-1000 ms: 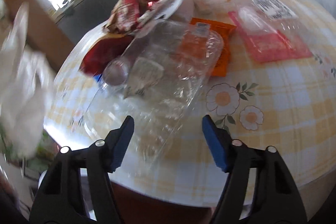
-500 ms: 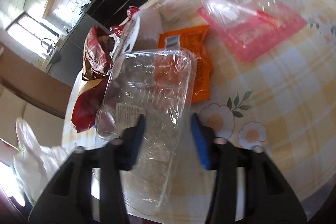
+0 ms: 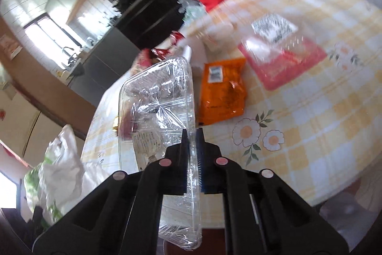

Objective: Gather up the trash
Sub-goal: 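Lift the bag with the left gripper while the right gripper grasps the clear plastic box, then lower both held items over the bin and open both grippers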

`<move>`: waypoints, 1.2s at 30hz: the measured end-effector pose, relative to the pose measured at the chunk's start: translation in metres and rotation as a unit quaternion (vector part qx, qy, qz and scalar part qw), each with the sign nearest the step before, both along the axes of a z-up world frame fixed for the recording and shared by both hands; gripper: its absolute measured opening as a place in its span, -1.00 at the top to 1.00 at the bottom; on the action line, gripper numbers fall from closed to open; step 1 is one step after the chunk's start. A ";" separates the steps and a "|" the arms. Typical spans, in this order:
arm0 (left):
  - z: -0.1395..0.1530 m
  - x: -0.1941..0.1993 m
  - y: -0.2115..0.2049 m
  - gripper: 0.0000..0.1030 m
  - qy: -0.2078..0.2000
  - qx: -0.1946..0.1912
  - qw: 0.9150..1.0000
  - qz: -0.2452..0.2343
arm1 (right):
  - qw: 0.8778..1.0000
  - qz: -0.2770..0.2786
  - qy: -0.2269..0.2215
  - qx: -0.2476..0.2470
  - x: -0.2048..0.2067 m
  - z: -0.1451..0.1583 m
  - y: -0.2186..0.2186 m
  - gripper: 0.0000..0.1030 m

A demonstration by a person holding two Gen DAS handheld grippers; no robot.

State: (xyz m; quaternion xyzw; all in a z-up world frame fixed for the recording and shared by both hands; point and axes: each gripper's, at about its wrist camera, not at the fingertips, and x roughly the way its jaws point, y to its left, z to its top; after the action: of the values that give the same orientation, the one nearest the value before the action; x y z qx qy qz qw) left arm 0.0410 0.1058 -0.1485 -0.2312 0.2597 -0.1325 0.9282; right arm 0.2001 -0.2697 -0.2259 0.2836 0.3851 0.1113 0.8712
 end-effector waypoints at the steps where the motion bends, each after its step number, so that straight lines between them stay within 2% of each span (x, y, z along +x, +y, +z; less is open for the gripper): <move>1: 0.002 -0.002 -0.001 0.77 -0.002 0.002 1.000 0.002 | 1.000 0.003 -0.010 -0.005 -0.009 0.006 -0.002 0.80; 6: 0.009 -0.016 -0.006 0.77 -0.009 0.005 1.000 0.013 | 0.997 0.019 -0.065 -0.035 -0.053 0.038 -0.002 0.80; 9: 0.017 -0.027 -0.014 0.77 -0.019 0.012 1.000 0.007 | 0.995 0.029 -0.084 -0.043 -0.082 0.047 -0.001 0.80; 15: 0.033 -0.054 -0.026 0.77 -0.043 0.023 0.999 0.001 | 0.997 0.035 -0.069 -0.025 -0.116 0.040 -0.005 0.80; 19: 0.038 -0.069 -0.031 0.77 -0.053 0.025 0.998 -0.002 | 0.996 0.039 -0.065 -0.039 -0.136 0.039 -0.005 0.80; 26: 0.040 -0.080 -0.040 0.77 -0.072 0.033 0.997 0.000 | 0.994 0.051 -0.076 -0.053 -0.147 0.042 -0.003 0.80; 33: 0.033 -0.075 -0.043 0.77 -0.069 0.045 0.997 -0.003 | 0.994 0.077 -0.059 -0.049 -0.140 0.028 0.011 0.78; 36: 0.029 -0.073 -0.042 0.77 -0.060 0.044 0.997 -0.003 | 0.993 0.096 -0.050 -0.042 -0.138 0.023 0.020 0.60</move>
State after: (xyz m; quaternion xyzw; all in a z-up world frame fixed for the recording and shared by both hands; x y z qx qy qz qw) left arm -0.0318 0.0633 -0.1198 -0.1807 0.2102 -0.1375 0.9509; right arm 0.0617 -0.2495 -0.2034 0.2025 0.3704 0.1920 0.8860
